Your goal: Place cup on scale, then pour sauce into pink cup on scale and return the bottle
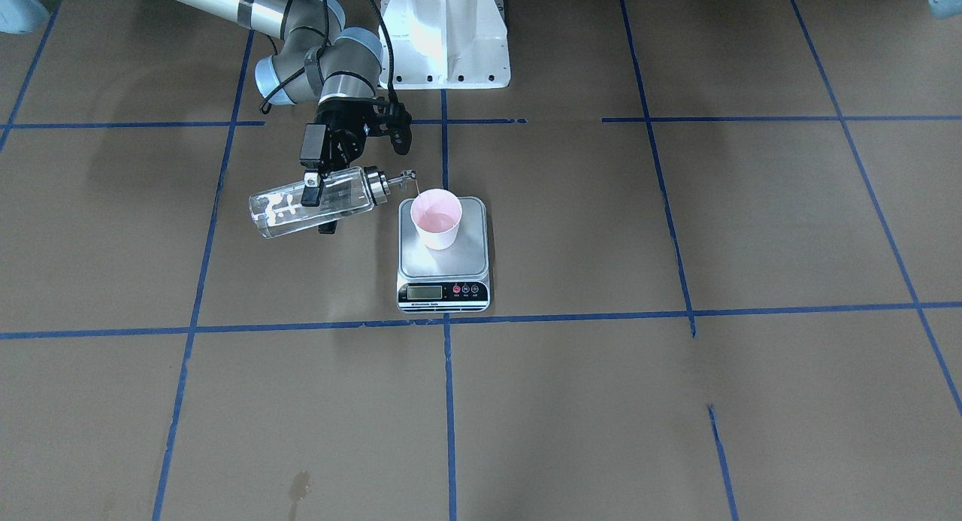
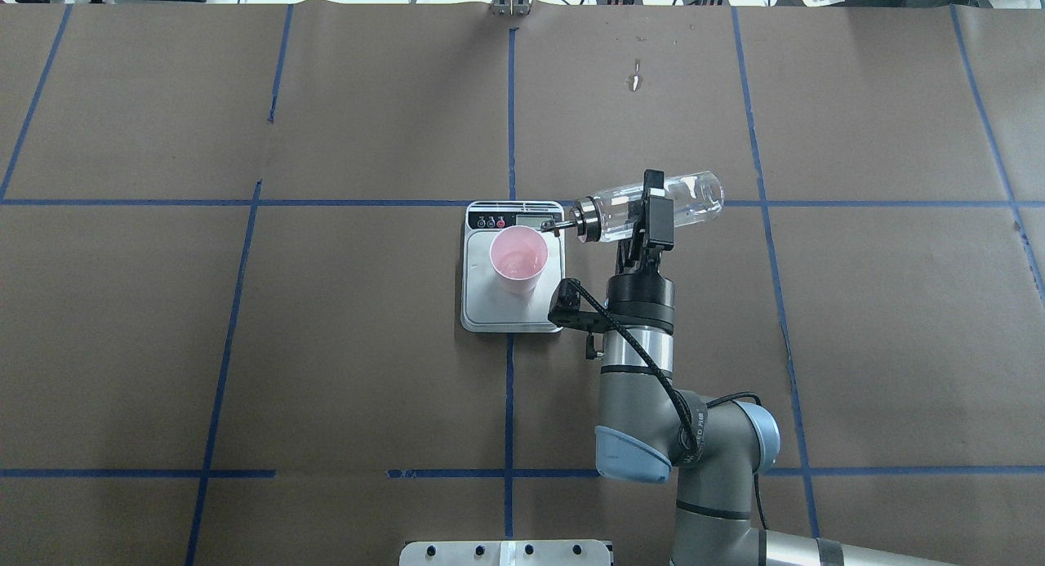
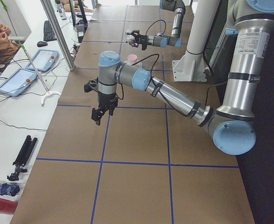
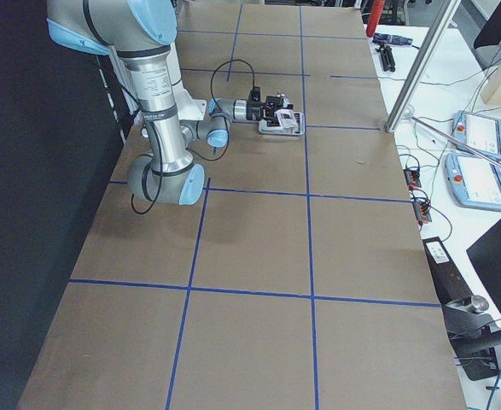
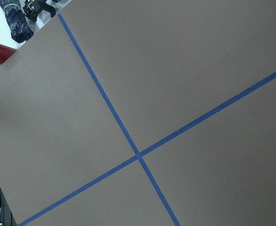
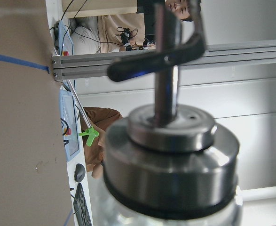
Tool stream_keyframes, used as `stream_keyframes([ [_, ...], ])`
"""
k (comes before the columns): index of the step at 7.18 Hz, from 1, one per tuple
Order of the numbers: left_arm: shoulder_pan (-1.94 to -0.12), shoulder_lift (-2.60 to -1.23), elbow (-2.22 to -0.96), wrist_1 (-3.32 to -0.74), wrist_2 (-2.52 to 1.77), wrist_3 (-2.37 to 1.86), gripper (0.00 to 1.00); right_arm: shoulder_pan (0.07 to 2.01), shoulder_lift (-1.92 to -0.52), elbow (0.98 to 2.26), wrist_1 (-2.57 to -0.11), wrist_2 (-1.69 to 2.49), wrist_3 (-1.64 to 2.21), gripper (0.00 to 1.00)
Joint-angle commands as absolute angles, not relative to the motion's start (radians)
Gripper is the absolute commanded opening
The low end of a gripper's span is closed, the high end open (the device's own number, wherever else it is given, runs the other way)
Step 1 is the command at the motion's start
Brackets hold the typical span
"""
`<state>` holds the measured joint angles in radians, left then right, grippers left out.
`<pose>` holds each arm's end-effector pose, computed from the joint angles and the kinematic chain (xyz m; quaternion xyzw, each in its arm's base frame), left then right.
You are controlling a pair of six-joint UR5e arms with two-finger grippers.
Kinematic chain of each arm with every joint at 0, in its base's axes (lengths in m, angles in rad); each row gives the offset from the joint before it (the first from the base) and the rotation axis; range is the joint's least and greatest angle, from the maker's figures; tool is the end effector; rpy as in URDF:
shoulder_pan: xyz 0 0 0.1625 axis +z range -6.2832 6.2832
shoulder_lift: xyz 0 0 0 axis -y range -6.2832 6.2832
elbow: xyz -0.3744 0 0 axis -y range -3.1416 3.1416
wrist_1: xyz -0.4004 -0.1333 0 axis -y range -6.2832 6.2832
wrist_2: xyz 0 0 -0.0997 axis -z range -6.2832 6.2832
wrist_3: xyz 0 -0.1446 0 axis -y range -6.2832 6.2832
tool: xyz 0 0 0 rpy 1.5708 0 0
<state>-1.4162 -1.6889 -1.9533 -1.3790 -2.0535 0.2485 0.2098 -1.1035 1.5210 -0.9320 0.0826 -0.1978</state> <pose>0.0161 -0.5332 0.4338 0.1603 0.2289 0.2281 0.9327 -0.5233 -0.3951 0.2535 0.6312 0.2852 -0.2038 0.6919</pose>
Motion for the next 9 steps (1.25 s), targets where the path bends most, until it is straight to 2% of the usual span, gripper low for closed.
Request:
stream_keyframes([
  [1, -1.416, -1.689, -1.956, -1.379, -2.054, 0.249, 1.00, 0.207, -1.104, 1.522, -0.930, 0.084, -0.175, 0.00],
  [6, -1.416, -1.690, -1.963, -1.378, -2.054, 0.247, 1.00, 0.212, -1.115, 1.568, -0.692, 0.231, -0.088, 0.00],
  [9, -1.417, -1.692, -1.970, -1.376, -2.054, 0.247, 1.00, 0.215, -1.134, 1.580, -0.687, 0.301, 0.151, 0.00],
])
